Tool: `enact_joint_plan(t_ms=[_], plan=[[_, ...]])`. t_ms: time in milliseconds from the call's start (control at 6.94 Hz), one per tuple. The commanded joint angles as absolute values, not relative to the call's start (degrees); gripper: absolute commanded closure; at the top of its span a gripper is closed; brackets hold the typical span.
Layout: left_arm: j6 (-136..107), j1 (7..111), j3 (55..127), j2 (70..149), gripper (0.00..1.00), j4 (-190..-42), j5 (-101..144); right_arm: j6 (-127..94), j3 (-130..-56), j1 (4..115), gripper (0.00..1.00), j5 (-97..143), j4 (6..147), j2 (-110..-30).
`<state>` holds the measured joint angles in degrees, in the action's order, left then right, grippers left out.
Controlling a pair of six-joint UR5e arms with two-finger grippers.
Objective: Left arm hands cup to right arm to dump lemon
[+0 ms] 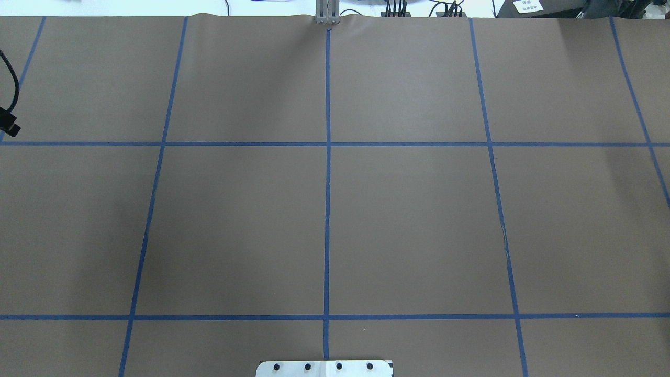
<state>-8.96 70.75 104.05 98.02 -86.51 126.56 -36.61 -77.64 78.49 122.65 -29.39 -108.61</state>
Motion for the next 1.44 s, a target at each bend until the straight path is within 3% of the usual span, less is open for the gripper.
enact_joint_plan(t_ms=[0, 288, 721, 1297], plan=[[-9.0, 70.8, 104.0, 98.1, 0.0, -86.5, 126.8, -25.0, -88.2, 84.6, 0.8, 138.3, -12.6, -105.7], [-9.7, 70.6, 104.0, 98.3, 0.0, -86.5, 128.1, -24.9, -92.6, 79.6, 0.8, 138.3, 0.9, -98.9], [-20.9, 70.5, 105.4, 101.1, 0.0, -86.7, 136.6, -25.3, -92.7, 70.1, 0.85, 130.2, 18.9, -84.8], [-45.5, 65.2, 104.8, 115.0, 0.0, -87.7, 145.0, -25.3, -92.2, 50.3, 0.85, 98.9, 24.1, -76.8]])
